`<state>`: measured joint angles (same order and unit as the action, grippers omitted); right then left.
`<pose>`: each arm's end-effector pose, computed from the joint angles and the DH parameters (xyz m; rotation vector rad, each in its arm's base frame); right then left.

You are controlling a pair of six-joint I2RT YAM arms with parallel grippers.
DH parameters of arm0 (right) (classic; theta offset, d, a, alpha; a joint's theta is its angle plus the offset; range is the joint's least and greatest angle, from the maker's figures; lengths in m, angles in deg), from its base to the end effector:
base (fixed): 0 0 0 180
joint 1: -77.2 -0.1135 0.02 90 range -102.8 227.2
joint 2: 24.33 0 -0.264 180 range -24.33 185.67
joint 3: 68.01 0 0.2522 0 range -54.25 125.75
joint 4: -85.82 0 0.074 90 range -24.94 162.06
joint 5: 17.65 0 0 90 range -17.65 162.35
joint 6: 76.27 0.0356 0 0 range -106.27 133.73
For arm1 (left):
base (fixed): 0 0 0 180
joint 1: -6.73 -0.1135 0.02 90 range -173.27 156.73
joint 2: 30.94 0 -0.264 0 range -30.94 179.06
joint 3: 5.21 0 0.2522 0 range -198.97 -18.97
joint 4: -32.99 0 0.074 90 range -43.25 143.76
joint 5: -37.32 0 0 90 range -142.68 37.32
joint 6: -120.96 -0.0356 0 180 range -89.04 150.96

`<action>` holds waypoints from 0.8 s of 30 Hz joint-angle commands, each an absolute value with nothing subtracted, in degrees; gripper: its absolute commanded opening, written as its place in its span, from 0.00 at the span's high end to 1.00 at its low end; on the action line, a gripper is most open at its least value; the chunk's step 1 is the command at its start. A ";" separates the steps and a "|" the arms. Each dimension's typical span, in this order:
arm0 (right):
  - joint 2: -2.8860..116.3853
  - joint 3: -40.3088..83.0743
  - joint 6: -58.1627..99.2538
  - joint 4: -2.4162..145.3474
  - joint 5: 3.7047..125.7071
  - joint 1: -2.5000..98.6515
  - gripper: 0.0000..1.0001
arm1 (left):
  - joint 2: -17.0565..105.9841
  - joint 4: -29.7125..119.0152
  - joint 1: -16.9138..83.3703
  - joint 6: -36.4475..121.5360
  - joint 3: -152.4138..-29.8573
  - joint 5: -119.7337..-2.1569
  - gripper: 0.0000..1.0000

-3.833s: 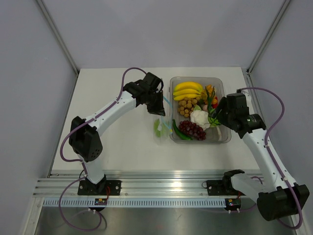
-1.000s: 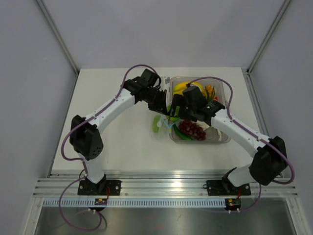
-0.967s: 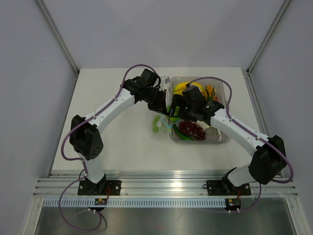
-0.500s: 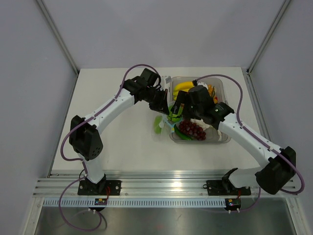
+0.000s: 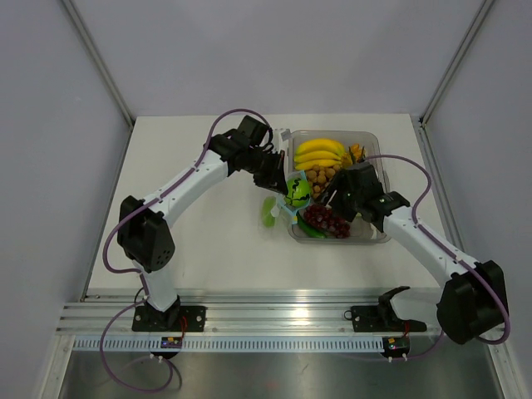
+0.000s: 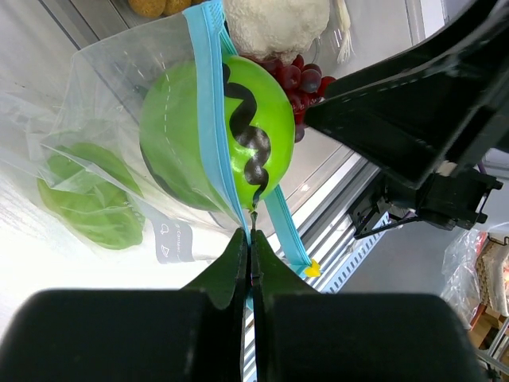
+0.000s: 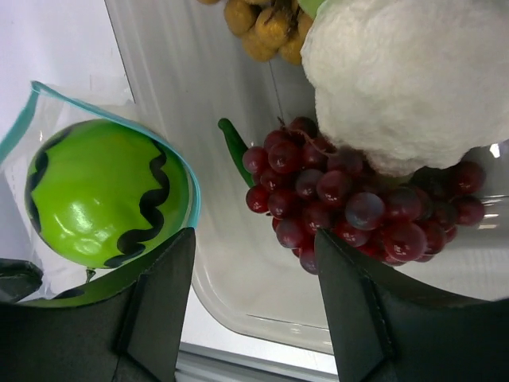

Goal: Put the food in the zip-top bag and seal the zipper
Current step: Place the fake fruit in the zipper food storage bag.

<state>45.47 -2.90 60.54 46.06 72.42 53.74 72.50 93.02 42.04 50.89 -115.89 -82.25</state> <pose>0.2371 0.1028 0.2639 0.4918 2.3768 0.5852 0.3122 -0.2427 0.3185 0.5805 2.5617 -1.0202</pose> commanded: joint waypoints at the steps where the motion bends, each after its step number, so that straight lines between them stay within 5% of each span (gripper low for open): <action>1: 46.85 -3.27 63.39 52.19 67.25 53.82 0.31 | 69.61 90.17 41.71 50.92 -115.56 -84.85 1.00; 19: 58.02 0.33 64.18 61.07 61.72 54.00 0.39 | 68.90 89.56 41.53 51.09 -114.86 -86.43 1.00; 24: 58.11 -0.72 64.62 65.89 57.76 54.00 0.69 | 68.81 89.12 41.53 51.27 -114.42 -86.70 1.00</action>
